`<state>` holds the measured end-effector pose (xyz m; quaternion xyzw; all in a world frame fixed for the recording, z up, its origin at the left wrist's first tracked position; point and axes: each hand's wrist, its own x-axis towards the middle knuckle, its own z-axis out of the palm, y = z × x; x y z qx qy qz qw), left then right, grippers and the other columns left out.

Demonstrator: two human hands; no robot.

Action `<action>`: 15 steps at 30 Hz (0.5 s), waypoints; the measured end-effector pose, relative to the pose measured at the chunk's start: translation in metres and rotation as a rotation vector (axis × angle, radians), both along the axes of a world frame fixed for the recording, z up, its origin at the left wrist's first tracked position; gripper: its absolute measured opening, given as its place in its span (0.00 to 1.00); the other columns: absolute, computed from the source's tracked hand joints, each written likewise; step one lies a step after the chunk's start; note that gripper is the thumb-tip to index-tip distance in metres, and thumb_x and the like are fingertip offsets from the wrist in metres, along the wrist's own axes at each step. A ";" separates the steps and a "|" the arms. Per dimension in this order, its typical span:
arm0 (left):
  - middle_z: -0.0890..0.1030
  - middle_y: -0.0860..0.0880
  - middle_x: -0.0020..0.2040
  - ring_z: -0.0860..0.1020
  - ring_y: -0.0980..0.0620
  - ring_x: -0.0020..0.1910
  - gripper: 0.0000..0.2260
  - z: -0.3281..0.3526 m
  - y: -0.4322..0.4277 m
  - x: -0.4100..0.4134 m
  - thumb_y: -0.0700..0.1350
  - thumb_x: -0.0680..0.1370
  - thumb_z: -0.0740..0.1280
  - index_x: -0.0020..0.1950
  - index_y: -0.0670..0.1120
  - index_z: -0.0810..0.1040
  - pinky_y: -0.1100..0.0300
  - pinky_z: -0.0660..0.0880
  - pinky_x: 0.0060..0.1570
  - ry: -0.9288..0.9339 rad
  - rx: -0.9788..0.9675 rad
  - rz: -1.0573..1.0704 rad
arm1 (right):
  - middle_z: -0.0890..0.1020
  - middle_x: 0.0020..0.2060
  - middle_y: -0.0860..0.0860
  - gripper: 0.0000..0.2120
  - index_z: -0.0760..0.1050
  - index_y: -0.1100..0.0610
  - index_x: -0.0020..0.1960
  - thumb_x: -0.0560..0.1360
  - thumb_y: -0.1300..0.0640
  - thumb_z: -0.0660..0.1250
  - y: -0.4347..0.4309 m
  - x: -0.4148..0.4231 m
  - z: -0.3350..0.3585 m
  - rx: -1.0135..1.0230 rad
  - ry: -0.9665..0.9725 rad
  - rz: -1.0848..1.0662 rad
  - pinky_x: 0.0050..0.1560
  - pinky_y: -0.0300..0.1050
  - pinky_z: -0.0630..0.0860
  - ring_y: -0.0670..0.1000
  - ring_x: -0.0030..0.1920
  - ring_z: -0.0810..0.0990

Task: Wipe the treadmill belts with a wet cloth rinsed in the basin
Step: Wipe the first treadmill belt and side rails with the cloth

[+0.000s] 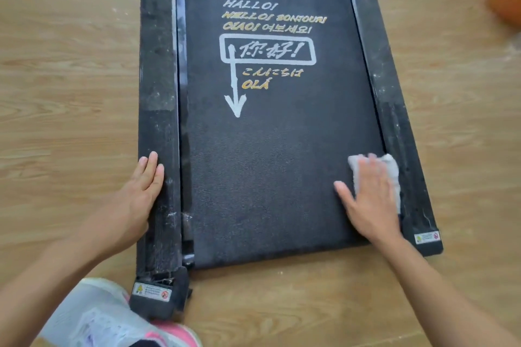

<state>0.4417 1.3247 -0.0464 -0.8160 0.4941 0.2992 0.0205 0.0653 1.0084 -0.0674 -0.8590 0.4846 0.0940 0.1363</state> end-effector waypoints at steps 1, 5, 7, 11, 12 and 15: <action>0.25 0.46 0.79 0.29 0.46 0.81 0.45 0.001 0.000 0.001 0.25 0.73 0.57 0.79 0.44 0.32 0.56 0.48 0.82 -0.004 0.011 -0.007 | 0.50 0.85 0.52 0.43 0.50 0.49 0.85 0.79 0.25 0.46 -0.003 -0.009 0.001 0.013 0.005 -0.061 0.83 0.62 0.50 0.54 0.85 0.44; 0.23 0.43 0.78 0.28 0.44 0.80 0.42 0.011 -0.007 0.001 0.26 0.74 0.55 0.79 0.40 0.30 0.56 0.41 0.81 0.018 0.080 -0.030 | 0.38 0.85 0.51 0.51 0.38 0.51 0.86 0.74 0.20 0.43 0.056 0.045 -0.007 0.049 -0.034 -0.218 0.83 0.62 0.40 0.52 0.84 0.33; 0.22 0.42 0.77 0.28 0.44 0.80 0.41 0.014 -0.009 0.001 0.26 0.75 0.54 0.79 0.38 0.29 0.57 0.40 0.80 0.009 0.107 -0.031 | 0.37 0.85 0.50 0.50 0.39 0.51 0.86 0.76 0.24 0.49 0.103 0.094 -0.007 0.054 -0.079 -0.041 0.83 0.60 0.37 0.52 0.84 0.31; 0.23 0.42 0.78 0.29 0.44 0.81 0.41 0.023 -0.014 -0.002 0.29 0.77 0.55 0.80 0.39 0.30 0.56 0.42 0.82 -0.008 0.180 -0.041 | 0.37 0.85 0.51 0.46 0.41 0.54 0.86 0.80 0.30 0.54 0.207 0.168 -0.004 0.142 -0.160 0.419 0.83 0.60 0.37 0.53 0.83 0.31; 0.24 0.40 0.79 0.30 0.43 0.81 0.40 0.025 -0.017 -0.004 0.30 0.77 0.55 0.81 0.38 0.31 0.55 0.43 0.81 -0.033 0.205 -0.050 | 0.38 0.85 0.52 0.46 0.43 0.55 0.86 0.80 0.30 0.54 0.225 0.171 -0.008 0.154 -0.155 0.514 0.83 0.60 0.40 0.53 0.84 0.32; 0.27 0.38 0.80 0.33 0.40 0.83 0.37 0.032 -0.025 -0.007 0.33 0.79 0.54 0.82 0.37 0.34 0.53 0.47 0.82 -0.080 0.268 -0.075 | 0.48 0.86 0.52 0.43 0.52 0.55 0.86 0.81 0.31 0.56 0.224 0.150 -0.021 0.077 -0.185 0.706 0.82 0.59 0.54 0.53 0.85 0.42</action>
